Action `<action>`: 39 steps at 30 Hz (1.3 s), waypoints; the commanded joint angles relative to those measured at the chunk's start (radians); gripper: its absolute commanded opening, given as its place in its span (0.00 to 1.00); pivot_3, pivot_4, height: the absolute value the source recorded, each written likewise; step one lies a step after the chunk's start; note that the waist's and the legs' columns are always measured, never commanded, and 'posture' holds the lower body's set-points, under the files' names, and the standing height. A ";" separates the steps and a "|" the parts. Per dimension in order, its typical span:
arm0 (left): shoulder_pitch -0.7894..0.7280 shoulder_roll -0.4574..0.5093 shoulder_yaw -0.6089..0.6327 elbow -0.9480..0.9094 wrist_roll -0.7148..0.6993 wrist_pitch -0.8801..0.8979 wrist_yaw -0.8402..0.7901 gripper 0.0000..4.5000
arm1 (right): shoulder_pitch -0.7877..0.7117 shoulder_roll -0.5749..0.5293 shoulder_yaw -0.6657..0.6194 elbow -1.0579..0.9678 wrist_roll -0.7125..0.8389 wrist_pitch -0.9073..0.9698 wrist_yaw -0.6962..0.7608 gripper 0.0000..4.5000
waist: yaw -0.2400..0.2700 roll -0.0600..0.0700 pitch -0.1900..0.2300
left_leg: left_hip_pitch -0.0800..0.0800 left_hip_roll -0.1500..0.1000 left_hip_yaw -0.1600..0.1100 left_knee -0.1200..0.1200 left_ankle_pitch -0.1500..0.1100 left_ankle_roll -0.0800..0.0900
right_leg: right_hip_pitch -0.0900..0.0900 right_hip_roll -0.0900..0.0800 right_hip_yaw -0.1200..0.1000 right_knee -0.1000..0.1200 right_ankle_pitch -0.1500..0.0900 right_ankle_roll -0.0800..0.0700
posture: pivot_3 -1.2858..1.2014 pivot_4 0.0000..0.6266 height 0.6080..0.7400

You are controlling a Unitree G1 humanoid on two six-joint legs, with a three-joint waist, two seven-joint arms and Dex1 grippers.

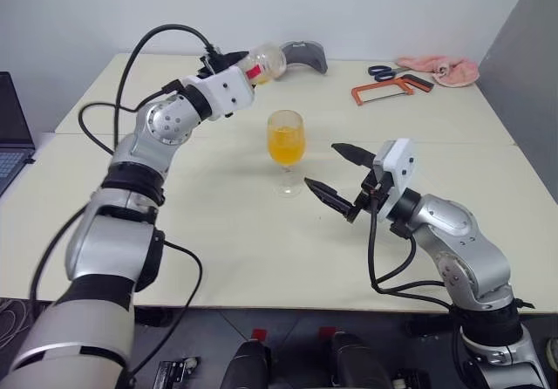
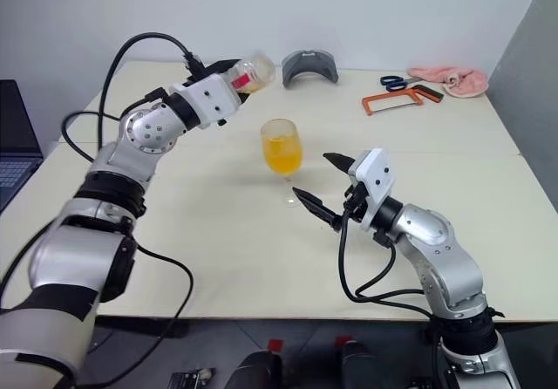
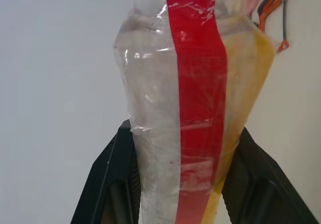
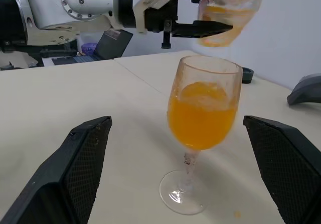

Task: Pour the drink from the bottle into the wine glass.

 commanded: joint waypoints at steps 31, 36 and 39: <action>0.530 0.035 0.448 -0.298 -0.469 0.553 -0.142 0.38 | -0.267 0.144 0.218 0.055 -0.049 0.249 -0.013 1.00 | -0.006 -0.004 -0.003 | 0.001 0.001 -0.011 0.003 0.000 0.000 | 0.000 -0.002 -0.002 0.005 0.000 0.000 | 0.52 0.24 1.00; 0.542 0.032 0.455 -0.291 -0.484 0.532 -0.161 0.74 | -0.264 0.147 0.214 0.056 -0.060 0.251 -0.018 1.00 | -0.006 -0.004 -0.003 | 0.001 0.001 -0.011 0.003 -0.002 0.003 | 0.000 -0.002 -0.002 0.005 0.000 0.000 | 0.52 0.24 1.00; 0.548 0.031 0.452 -0.303 -0.481 0.527 -0.163 0.95 | -0.262 0.146 0.212 0.056 -0.065 0.252 -0.018 1.00 | -0.006 -0.004 -0.003 | 0.001 0.001 -0.012 0.003 -0.002 0.003 | 0.000 -0.002 -0.002 0.005 0.000 0.000 | 0.52 0.24 1.00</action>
